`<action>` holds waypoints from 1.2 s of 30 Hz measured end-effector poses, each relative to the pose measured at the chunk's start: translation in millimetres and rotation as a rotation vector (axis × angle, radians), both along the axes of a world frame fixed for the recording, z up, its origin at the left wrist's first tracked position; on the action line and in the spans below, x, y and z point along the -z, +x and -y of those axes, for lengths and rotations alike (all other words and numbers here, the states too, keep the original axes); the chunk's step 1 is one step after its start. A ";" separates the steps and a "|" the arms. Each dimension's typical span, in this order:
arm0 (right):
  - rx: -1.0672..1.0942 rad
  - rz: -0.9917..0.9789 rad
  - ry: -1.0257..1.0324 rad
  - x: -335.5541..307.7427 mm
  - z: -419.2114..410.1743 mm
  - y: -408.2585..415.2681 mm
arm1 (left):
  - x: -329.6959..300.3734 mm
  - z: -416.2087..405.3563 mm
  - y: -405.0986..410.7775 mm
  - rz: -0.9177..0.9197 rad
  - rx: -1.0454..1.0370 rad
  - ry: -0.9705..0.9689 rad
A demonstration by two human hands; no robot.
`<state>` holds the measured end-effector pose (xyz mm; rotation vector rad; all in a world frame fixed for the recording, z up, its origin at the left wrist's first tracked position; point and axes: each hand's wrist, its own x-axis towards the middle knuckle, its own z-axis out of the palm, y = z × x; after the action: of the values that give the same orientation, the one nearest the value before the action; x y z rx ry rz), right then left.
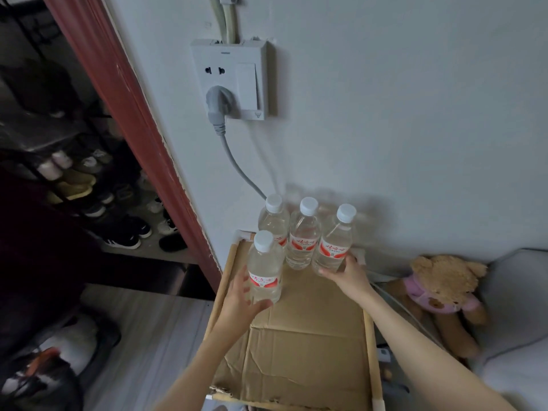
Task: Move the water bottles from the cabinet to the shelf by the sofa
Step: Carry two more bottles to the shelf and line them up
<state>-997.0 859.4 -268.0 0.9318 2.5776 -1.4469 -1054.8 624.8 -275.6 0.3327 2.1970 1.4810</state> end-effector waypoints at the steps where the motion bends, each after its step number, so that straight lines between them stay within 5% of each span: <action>1: 0.026 0.001 -0.023 2.9 1.5 -0.3 | 3.2 -4.0 1.7 0.043 -0.025 0.011; 13: 0.162 -0.072 -0.055 23.0 -2.1 -13.6 | 21.1 -24.5 -4.3 0.111 -0.179 0.094; 36: 0.222 -0.066 -0.170 27.4 -5.5 -19.1 | 31.8 -30.0 -18.9 0.112 -0.124 0.100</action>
<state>-1016.1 865.0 -295.4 1.1940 2.4087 -1.7480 -1073.7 654.8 -307.4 0.1434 2.0926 1.6385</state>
